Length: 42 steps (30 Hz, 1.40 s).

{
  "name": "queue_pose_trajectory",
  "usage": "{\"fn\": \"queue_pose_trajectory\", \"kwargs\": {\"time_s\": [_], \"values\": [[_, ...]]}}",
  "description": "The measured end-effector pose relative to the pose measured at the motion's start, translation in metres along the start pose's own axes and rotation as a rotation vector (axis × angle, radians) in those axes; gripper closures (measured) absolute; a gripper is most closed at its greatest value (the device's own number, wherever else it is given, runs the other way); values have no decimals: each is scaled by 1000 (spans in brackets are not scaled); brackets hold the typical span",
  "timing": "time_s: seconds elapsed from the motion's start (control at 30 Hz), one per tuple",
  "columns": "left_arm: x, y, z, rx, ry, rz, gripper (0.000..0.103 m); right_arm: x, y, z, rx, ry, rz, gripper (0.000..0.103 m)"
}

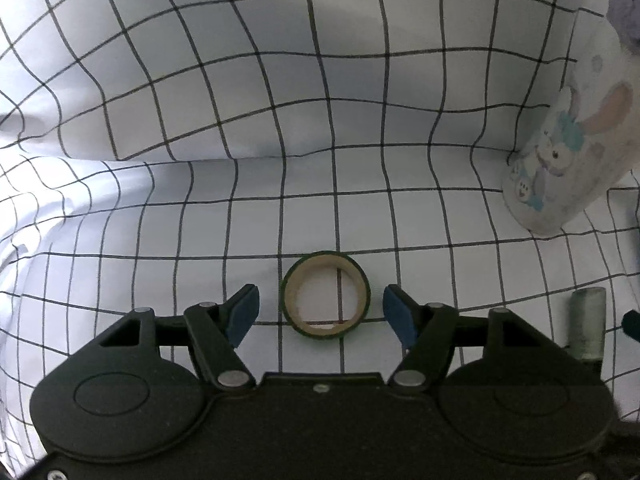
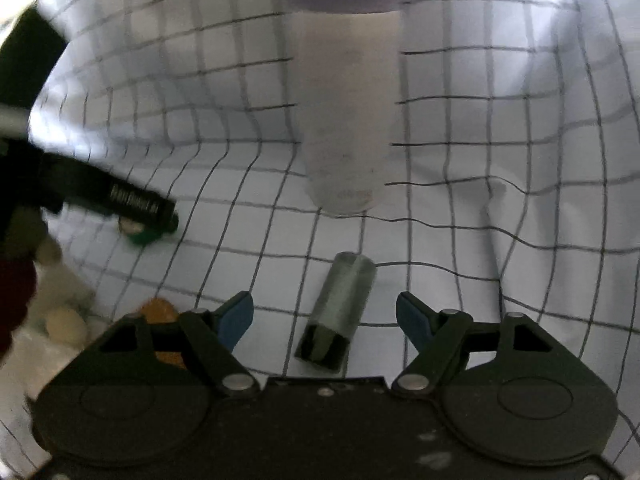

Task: Organize soft objects
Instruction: 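Lower the left tool around the green-rimmed tape roll while the right tool nears the dark cylinder, then close the left tool on the green-rimmed tape roll while the right tool grasps the dark cylinder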

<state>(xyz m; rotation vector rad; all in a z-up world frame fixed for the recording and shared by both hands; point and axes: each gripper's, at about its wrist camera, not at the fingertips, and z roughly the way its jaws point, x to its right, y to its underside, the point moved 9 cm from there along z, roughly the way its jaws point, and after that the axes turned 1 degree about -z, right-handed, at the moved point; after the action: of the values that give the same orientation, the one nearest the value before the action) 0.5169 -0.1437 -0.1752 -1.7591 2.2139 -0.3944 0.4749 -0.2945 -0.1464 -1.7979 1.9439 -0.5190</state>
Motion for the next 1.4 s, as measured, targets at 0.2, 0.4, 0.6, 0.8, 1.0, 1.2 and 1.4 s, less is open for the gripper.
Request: {"fn": "queue_pose_trajectory", "kwargs": {"time_s": [0.2,0.4,0.6,0.8,1.0,1.2,1.4], "values": [[0,1,3,-6,0,8,38,7,-6,-8,34,30,0,22],[-2,3,7,-7,12,2,38,3,14,-11,-8,72,-89,22],[-8,5,8,-21,13,-17,35,1,28,-6,-24,138,-179,23],[-13,4,12,-24,10,5,29,3,33,-14,-25,120,-146,35],[-20,4,20,-41,18,-2,20,11,28,-42,33,103,-100,35],[-25,3,23,-45,17,5,19,23,24,-32,19,323,-149,34],[-23,4,23,-47,21,3,19,-6,21,-6,-3,159,-147,40]]}}
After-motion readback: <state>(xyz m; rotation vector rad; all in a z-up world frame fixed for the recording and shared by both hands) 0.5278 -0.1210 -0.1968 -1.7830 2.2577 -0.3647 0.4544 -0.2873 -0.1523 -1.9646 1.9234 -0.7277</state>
